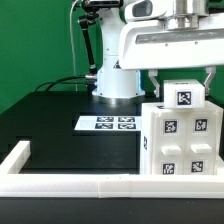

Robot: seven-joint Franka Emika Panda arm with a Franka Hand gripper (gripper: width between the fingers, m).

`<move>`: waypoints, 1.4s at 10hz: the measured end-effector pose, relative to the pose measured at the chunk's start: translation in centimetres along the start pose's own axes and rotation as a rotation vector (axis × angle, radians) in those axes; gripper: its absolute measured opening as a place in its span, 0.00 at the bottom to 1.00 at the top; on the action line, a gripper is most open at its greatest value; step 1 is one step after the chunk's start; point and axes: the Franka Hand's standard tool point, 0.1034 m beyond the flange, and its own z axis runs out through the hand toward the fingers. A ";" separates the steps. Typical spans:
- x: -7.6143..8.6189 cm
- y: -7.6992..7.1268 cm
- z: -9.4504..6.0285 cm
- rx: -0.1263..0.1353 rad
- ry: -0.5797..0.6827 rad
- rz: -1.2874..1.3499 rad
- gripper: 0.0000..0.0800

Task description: Assemble cabinet

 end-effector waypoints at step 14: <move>-0.2 -0.4 0.1 0.040 -0.033 1.103 0.68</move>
Offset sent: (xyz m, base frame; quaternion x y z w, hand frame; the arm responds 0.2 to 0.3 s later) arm -0.0078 0.0012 -0.0023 -0.0216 0.0038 0.2639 0.9643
